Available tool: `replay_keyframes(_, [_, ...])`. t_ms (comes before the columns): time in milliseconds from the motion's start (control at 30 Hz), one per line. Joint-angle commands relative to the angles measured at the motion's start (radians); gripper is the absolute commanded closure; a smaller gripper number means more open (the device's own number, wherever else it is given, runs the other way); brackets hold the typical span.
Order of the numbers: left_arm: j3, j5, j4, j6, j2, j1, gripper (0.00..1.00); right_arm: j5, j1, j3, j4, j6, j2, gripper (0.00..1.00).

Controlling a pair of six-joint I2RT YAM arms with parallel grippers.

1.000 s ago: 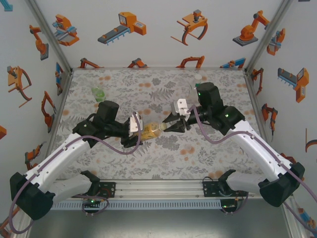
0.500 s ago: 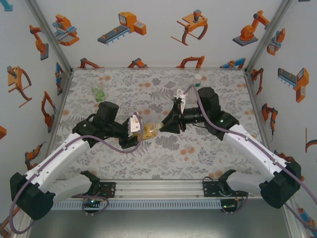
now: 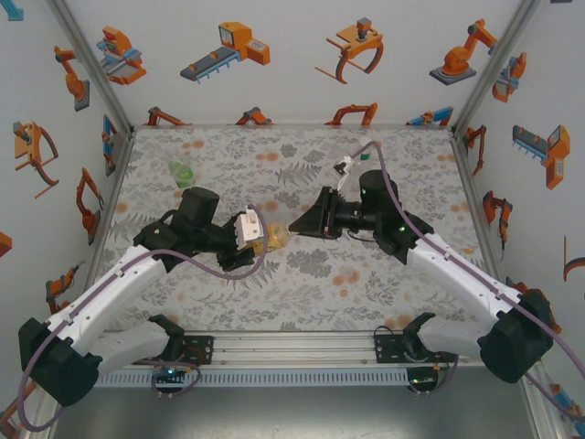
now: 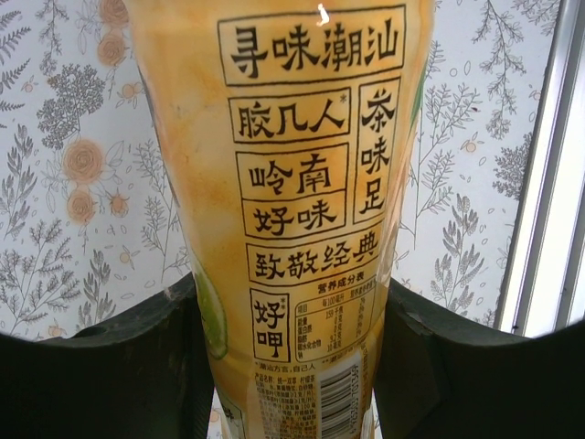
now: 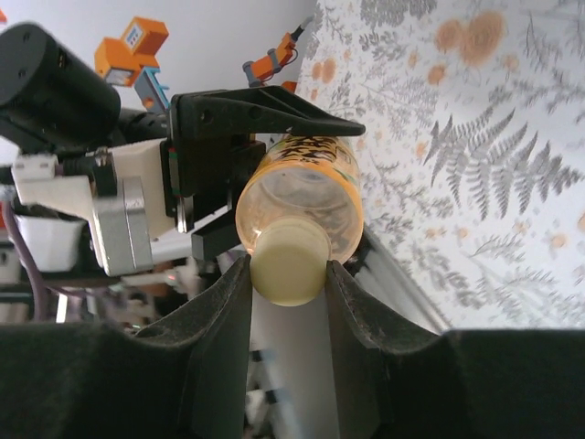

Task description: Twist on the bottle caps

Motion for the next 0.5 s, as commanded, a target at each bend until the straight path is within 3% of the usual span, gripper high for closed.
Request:
replay_keyframes(0, [0.012,0.042,0.124,-0.021,0.003,-0.011,1.0,-0.039,0.016,0.013,-0.166,0.179,0.022,0.9])
replay_keyframes(300, [0.009,0.051,0.127,-0.018,0.001,-0.012,1.0,-0.108,0.011,0.049,-0.141,0.175,0.079,0.86])
replay_keyframes(467, [0.01,0.056,0.126,-0.017,0.002,-0.011,1.0,-0.108,-0.023,0.07,-0.142,0.082,0.075,0.76])
